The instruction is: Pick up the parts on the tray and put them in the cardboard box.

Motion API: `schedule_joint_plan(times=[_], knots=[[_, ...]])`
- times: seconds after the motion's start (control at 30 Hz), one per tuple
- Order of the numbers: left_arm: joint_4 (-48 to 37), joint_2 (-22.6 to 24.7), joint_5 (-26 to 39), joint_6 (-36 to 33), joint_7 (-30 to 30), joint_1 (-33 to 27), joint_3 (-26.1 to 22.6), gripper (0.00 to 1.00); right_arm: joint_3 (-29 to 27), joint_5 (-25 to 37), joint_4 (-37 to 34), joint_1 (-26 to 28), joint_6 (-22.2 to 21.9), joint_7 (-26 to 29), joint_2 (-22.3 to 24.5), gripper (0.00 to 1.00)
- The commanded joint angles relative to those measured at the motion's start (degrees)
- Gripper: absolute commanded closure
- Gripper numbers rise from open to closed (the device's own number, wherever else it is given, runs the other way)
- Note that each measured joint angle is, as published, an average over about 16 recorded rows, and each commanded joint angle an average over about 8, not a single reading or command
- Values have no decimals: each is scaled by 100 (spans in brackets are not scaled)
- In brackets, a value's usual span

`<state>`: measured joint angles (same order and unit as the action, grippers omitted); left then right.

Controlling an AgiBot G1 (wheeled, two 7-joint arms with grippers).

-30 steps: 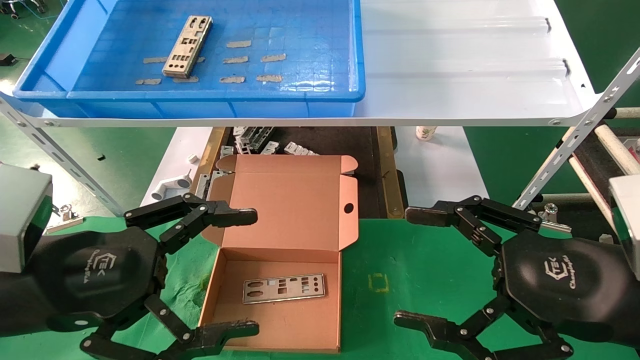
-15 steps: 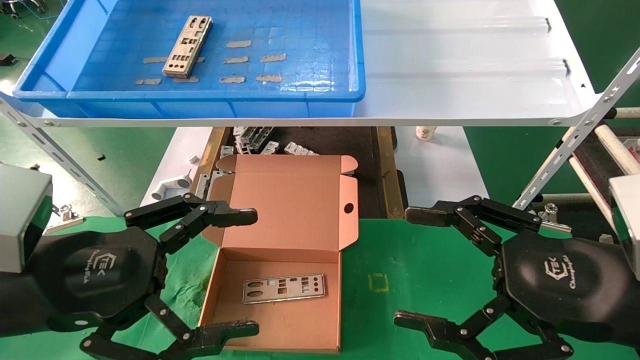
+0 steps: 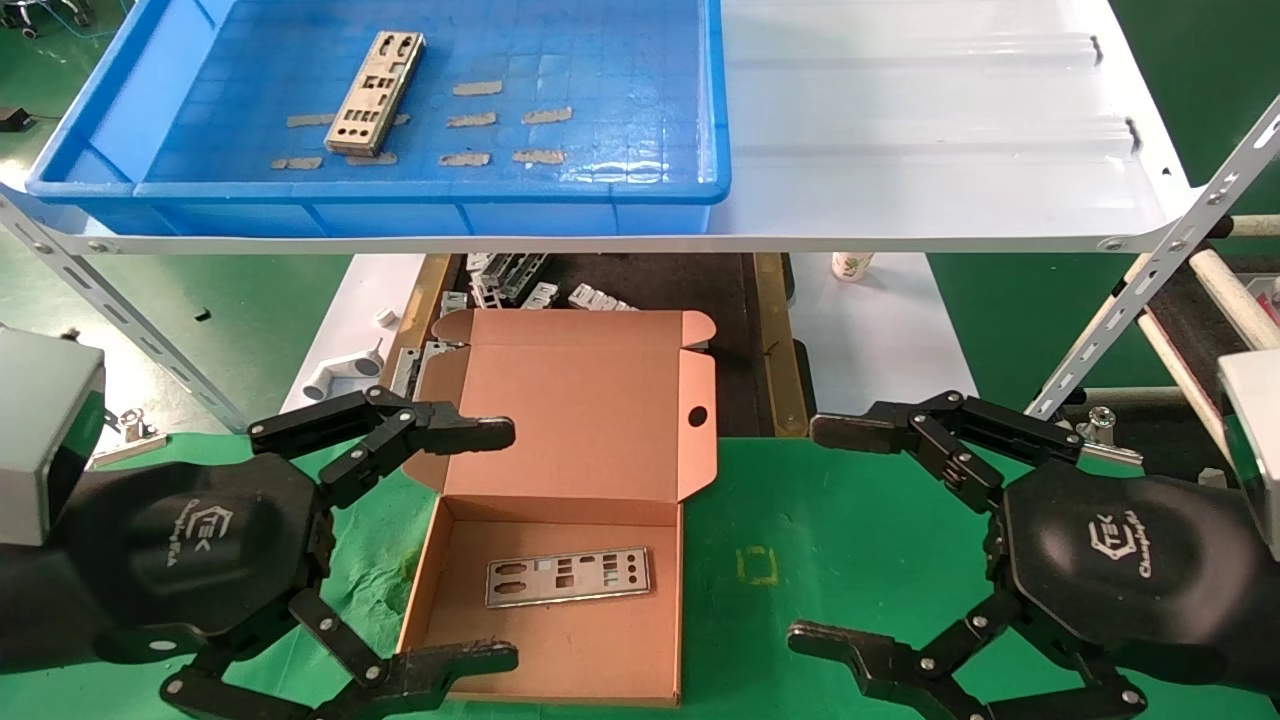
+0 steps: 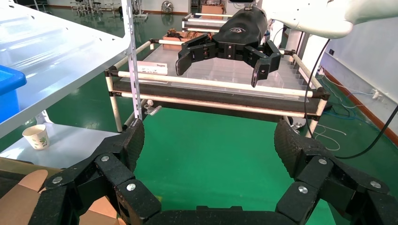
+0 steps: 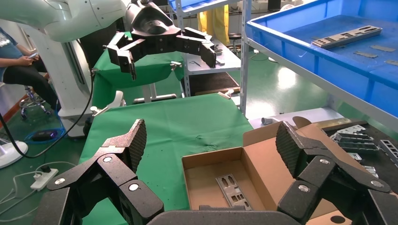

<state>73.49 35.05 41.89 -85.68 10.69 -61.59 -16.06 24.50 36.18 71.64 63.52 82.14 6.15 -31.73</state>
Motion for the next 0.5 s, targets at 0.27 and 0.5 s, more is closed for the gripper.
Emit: schedule_joint_plan(times=[0.27,0.5], knots=[[0,0,0,0,0,0,0,0,0,0,0,0,0,0,0,0],[0,0,0,0,0,0,0,0,0,0,0,0,0,0,0,0]])
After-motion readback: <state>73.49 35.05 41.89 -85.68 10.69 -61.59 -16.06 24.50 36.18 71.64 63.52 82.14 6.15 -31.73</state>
